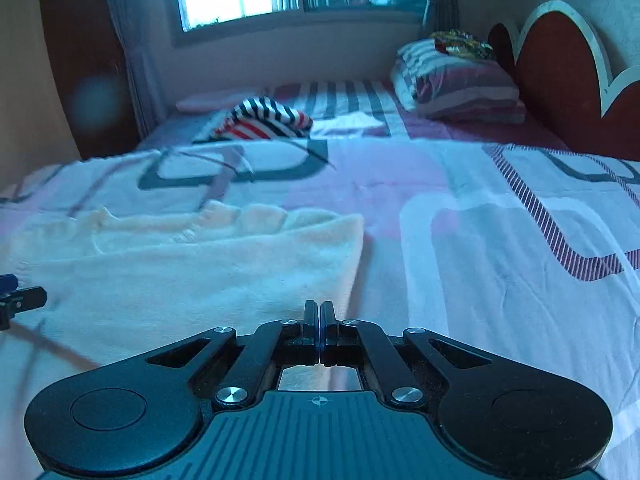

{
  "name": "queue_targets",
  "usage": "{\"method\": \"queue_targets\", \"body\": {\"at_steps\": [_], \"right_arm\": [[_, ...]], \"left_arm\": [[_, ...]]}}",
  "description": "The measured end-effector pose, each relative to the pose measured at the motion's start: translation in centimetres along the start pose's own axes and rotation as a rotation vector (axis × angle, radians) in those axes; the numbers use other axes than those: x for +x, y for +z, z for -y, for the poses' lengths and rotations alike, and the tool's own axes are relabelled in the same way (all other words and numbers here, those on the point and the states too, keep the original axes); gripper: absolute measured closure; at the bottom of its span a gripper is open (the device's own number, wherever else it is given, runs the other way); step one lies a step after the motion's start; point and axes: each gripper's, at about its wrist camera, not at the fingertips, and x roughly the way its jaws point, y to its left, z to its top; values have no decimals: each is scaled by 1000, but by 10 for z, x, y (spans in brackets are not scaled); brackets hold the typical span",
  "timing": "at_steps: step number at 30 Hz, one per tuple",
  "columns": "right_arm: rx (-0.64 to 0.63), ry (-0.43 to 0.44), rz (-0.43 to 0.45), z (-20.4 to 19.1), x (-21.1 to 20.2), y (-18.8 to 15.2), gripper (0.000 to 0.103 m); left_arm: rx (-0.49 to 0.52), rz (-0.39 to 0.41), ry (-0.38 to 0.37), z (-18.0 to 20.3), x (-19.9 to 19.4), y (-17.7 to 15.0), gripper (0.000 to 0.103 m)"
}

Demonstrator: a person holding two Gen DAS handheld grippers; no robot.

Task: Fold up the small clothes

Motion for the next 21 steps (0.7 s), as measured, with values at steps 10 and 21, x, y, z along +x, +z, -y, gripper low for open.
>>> {"method": "queue_targets", "body": {"at_steps": [10, 21], "right_arm": [[-49, -56, -29, -7, -4, -30, 103], [40, -70, -19, 7, -25, -37, 103]], "left_arm": [[-15, -69, 7, -7, 9, -19, 26], [-60, -51, 53, -47, -28, -34, 22]]}}
